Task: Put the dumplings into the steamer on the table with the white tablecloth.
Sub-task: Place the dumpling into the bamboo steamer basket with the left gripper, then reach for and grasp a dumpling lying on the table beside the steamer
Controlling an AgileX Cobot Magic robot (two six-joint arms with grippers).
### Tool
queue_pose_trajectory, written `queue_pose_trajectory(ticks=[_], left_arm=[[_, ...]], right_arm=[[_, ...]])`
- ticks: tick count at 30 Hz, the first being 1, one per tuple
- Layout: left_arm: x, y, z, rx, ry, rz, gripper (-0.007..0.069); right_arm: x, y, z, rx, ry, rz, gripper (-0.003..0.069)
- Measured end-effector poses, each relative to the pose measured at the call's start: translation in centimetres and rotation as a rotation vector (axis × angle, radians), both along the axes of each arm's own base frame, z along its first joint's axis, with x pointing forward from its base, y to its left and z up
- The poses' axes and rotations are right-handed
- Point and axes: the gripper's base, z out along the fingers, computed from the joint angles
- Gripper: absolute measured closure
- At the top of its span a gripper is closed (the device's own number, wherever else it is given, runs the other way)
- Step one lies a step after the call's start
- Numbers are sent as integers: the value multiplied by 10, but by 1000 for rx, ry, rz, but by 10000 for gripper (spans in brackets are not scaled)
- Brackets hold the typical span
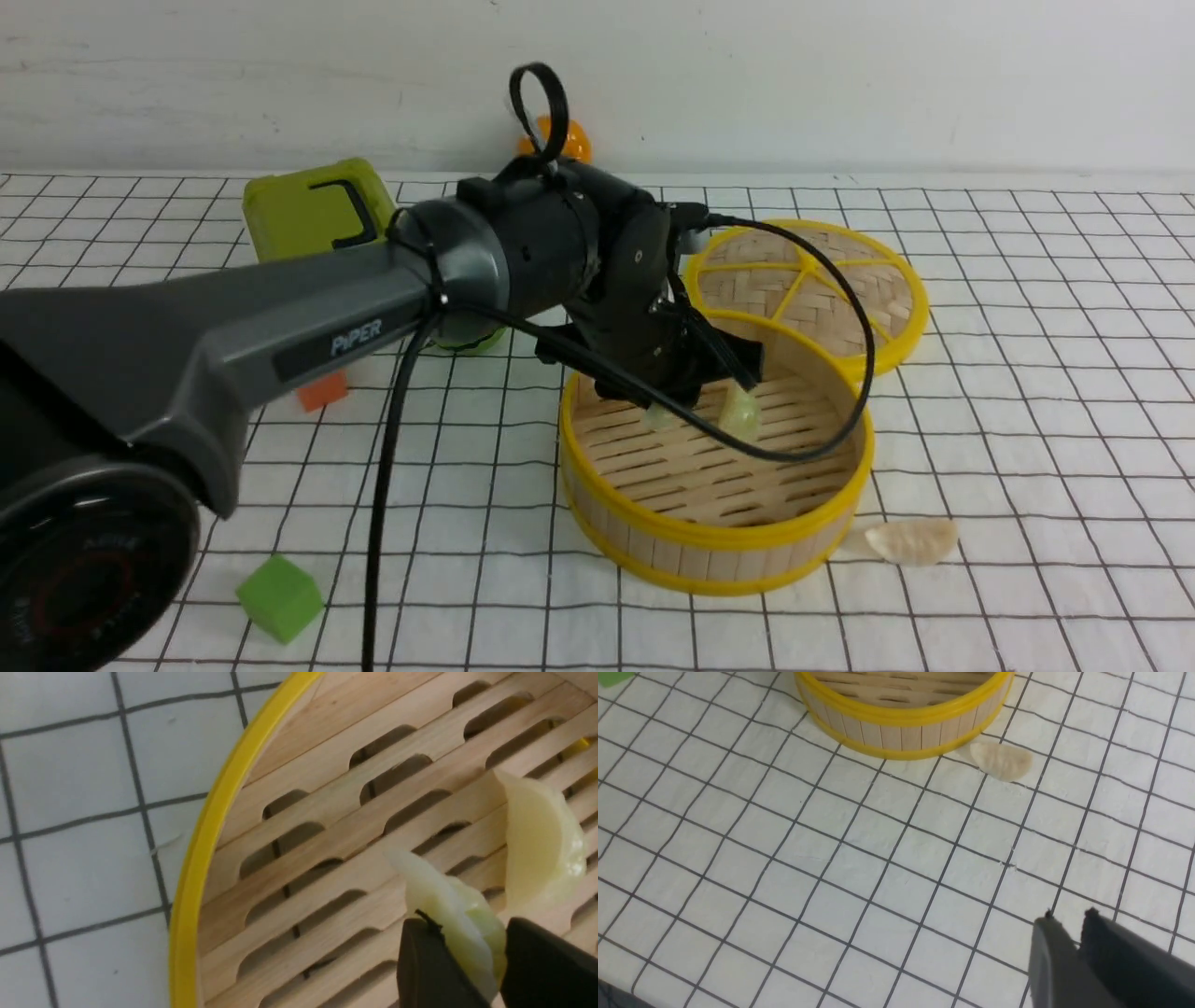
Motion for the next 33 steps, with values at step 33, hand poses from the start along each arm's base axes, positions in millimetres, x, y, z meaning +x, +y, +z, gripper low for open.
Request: queue_pose_trajectory(ticks=[33], left_arm=[[-77, 73, 205, 70, -254, -63, 204]], right_arm=[[75, 16, -18, -10, 155, -86, 508]])
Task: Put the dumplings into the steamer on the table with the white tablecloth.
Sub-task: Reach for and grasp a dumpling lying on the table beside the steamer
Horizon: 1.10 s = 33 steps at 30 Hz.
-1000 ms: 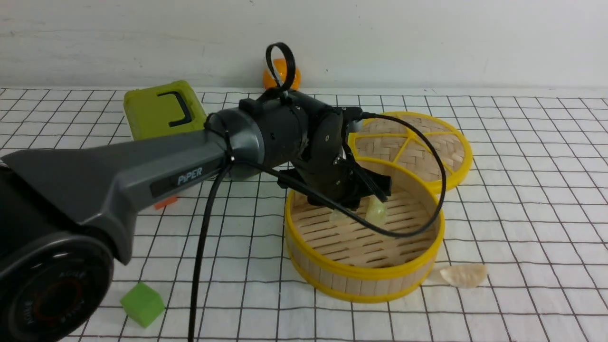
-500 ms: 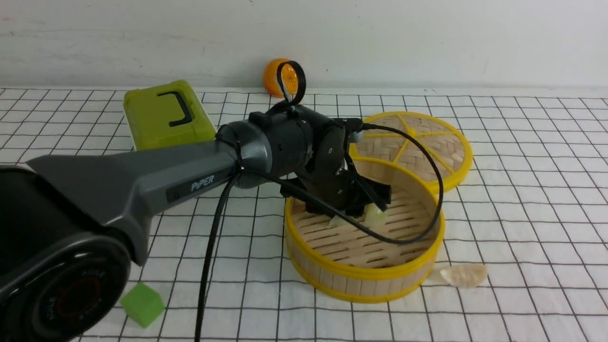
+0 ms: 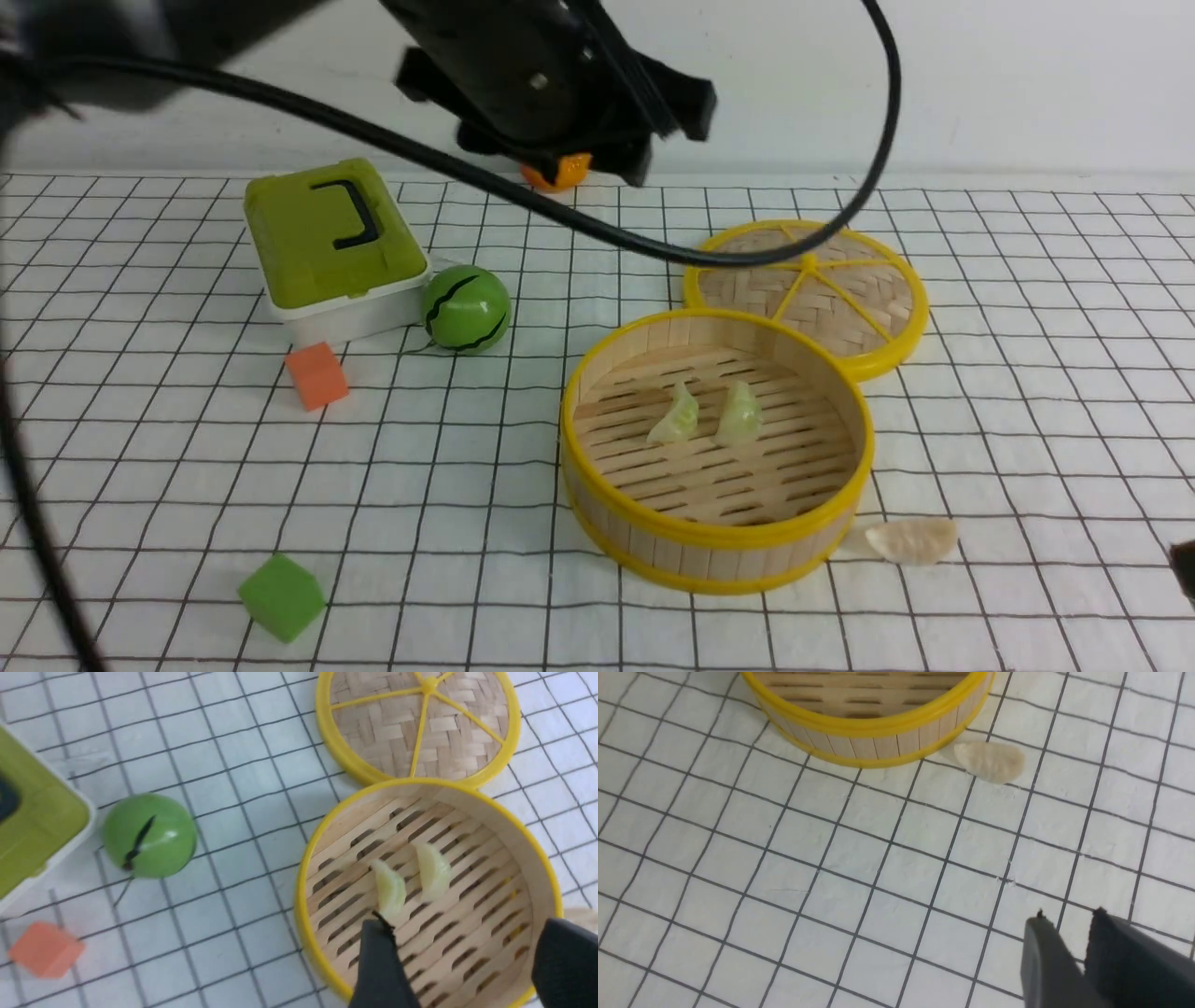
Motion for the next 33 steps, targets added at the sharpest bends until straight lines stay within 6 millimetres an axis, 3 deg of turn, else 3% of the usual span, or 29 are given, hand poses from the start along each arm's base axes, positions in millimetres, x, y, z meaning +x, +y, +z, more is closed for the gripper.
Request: queue_pose_trajectory(ticks=[4, 8, 9, 11, 12, 16, 19, 25, 33], left_arm=[[-32, 26, 22, 39, 21, 7, 230], [-65, 50, 24, 45, 39, 6, 265], [-68, 53, 23, 45, 44, 5, 268], [-91, 68, 12, 45, 71, -4, 293], [-91, 67, 12, 43, 70, -4, 293], [-126, 92, -21, 52, 117, -18, 335], [-144, 104, -43, 57, 134, -23, 354], [-176, 127, -77, 2, 140, 16, 382], [-184, 134, -88, -54, 101, 46, 382]], right_arm=[[39, 10, -13, -22, 85, -6, 491], [76, 20, -33, -39, 179, -24, 425], [78, 20, -34, -40, 184, -25, 420], [98, 25, -47, -48, 221, -41, 351], [100, 25, -48, -45, 219, -47, 340], [130, 27, -71, -45, 252, -91, 232], [145, 21, -86, -37, 274, -145, 195], [169, 4, -115, 6, 307, -266, 179], [184, 9, -145, 66, 339, -314, 179]])
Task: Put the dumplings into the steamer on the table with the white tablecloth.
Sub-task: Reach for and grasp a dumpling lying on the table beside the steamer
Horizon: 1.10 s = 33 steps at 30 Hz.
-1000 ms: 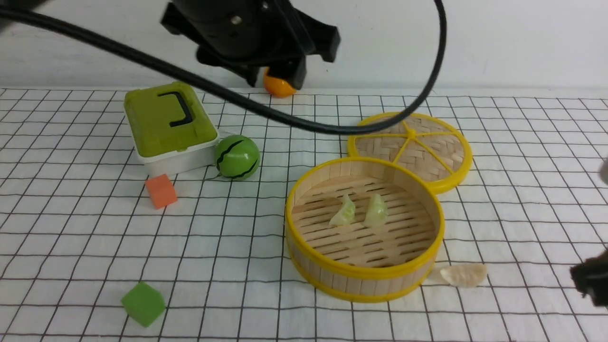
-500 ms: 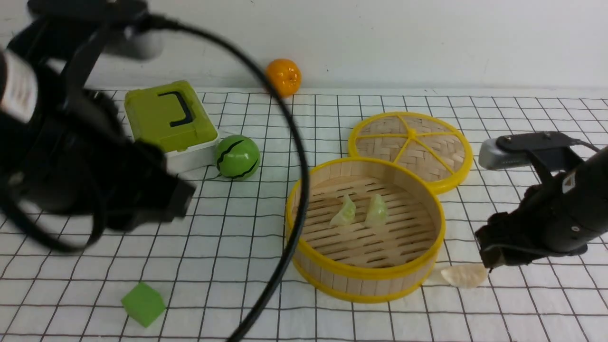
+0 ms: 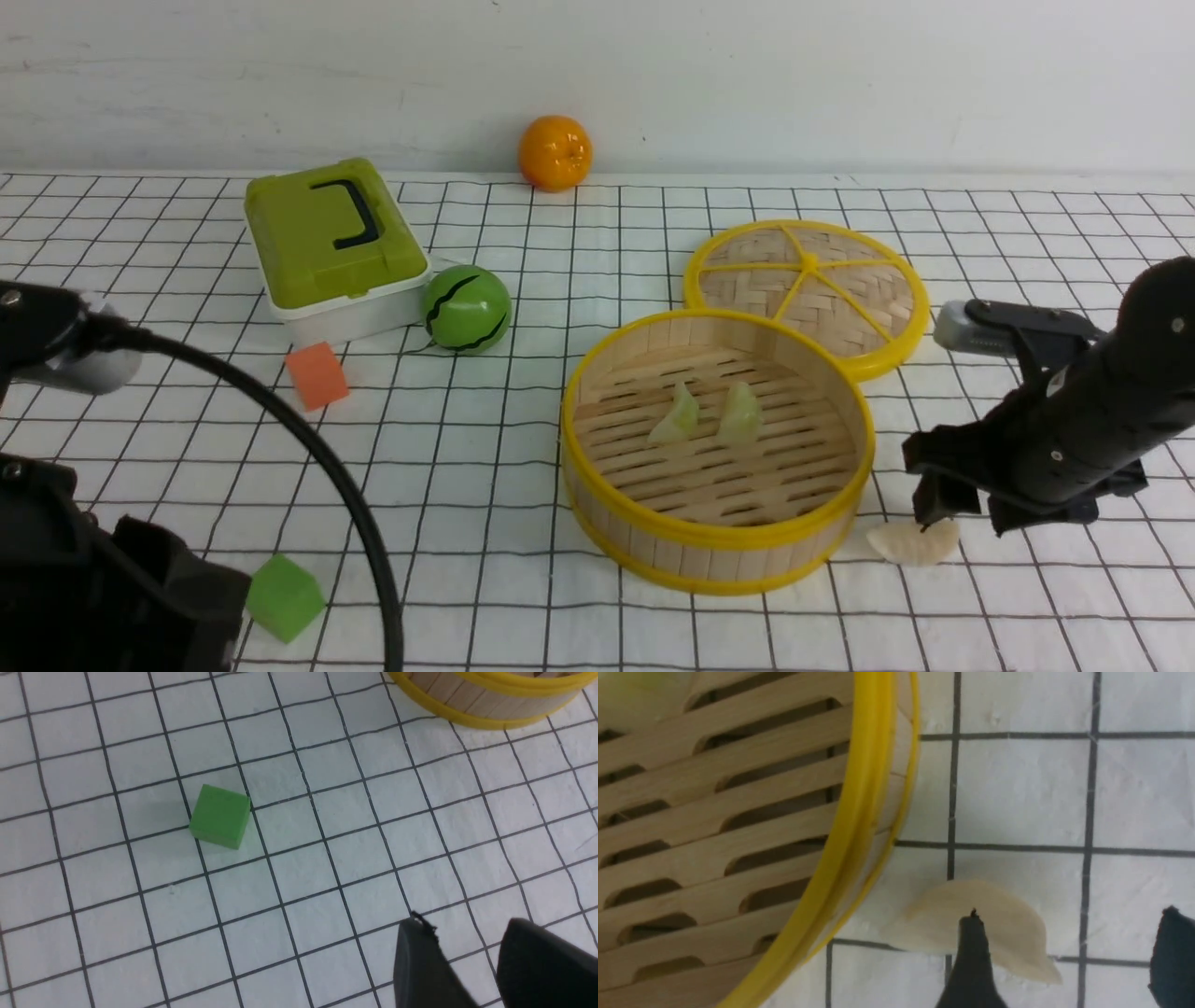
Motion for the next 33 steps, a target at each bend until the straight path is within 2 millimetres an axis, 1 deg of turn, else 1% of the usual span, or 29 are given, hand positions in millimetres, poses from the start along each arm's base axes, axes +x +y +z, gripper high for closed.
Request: queue_pose_trajectory(ticks=[2, 8, 12, 14, 18, 23, 24, 26, 27, 31, 33], left_arm=[[1, 0, 0, 1, -14, 0, 382], [3, -1, 1, -6, -41, -3, 382], [5, -2, 3, -23, -70, -7, 382], [5, -3, 4, -28, -79, -9, 382], [6, -3, 4, -31, -84, -9, 382], [6, -3, 5, -32, -84, -10, 382], [6, -3, 5, -32, -84, -10, 382], [6, -3, 4, -31, -83, -9, 382], [6, -3, 4, -31, -83, -9, 382], [5, -2, 4, -25, -75, -8, 382], [5, -2, 3, -20, -69, -7, 382]], right_arm=[[2, 0, -9, -1, 20, -4, 179], [7, 2, -14, 17, 12, -14, 183], [7, 5, -14, 46, 8, 5, 225], [8, 7, -15, 70, 8, 13, 267], [8, 9, -14, 91, 4, 21, 327], [8, 10, -14, 96, 0, 21, 398], [8, 10, -14, 96, -1, 21, 401], [9, 10, -14, 96, -6, 18, 441], [9, 10, -14, 97, -6, 18, 441], [9, 10, -12, 97, -12, 20, 502], [9, 9, -10, 97, -19, 21, 520]])
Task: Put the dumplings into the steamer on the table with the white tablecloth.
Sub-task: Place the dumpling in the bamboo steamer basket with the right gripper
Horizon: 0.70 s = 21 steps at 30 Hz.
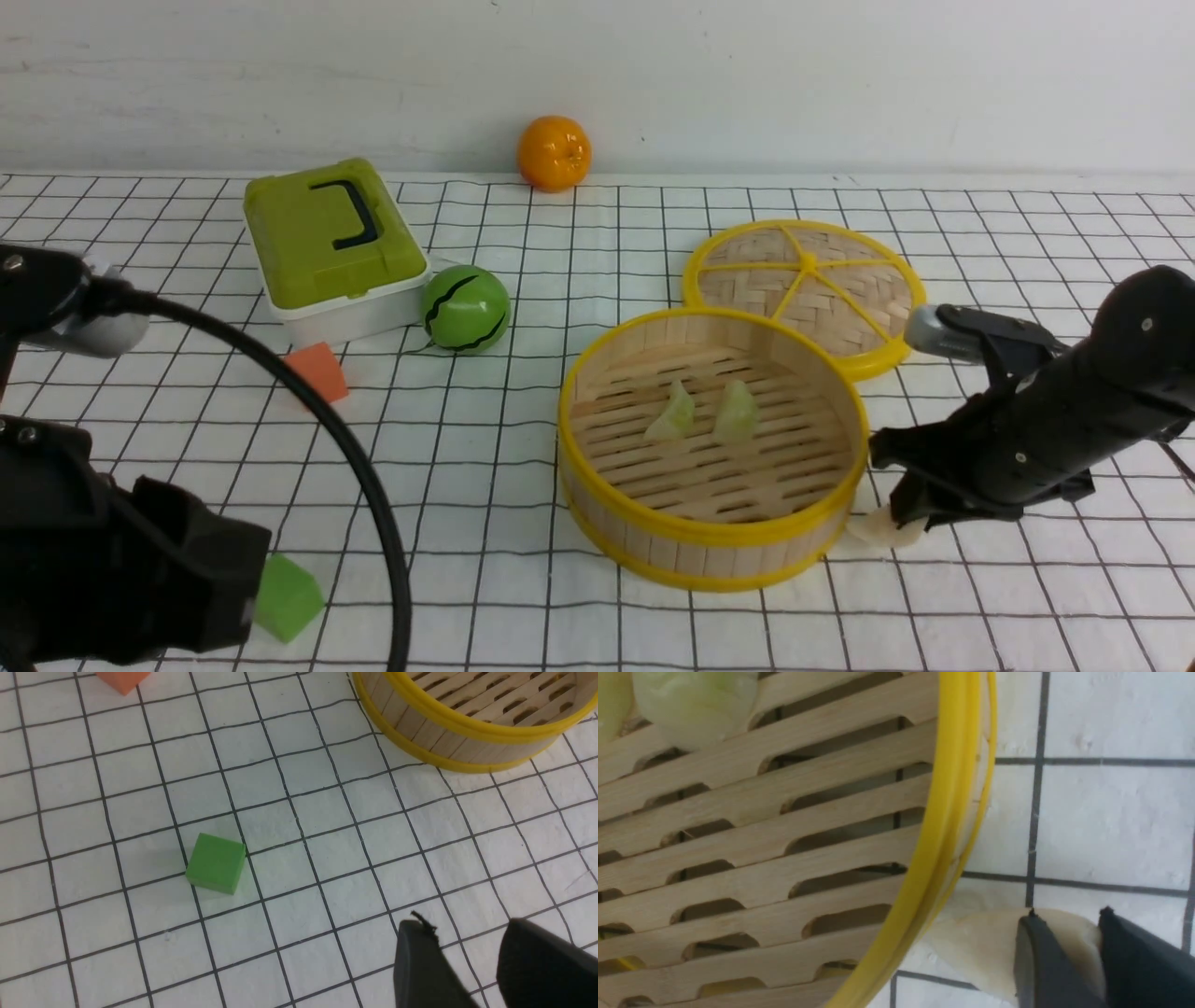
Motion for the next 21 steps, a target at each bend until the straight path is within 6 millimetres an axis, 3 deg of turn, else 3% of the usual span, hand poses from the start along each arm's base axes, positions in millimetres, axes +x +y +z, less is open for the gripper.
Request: queue_pose_trajectory(ticks=[3, 7, 15, 17, 18, 21], left_arm=[[-1, 1, -1, 11, 15, 3, 382], [-2, 2, -2, 23, 31, 6, 383], [-2, 2, -3, 28, 40, 8, 383], [-1, 1, -2, 17, 26, 6, 383], [-1, 1, -2, 16, 24, 6, 383], [0, 0, 0, -3, -1, 2, 383]], right_arm=[[-1, -1, 3, -10, -9, 11, 552], [-5, -2, 14, -26, -21, 38, 648], [-17, 0, 75, -36, -154, 101, 662], [-19, 10, 96, -24, -191, 143, 662], [-19, 11, 98, -22, -194, 148, 662], [-22, 40, 109, -4, -222, 247, 662]])
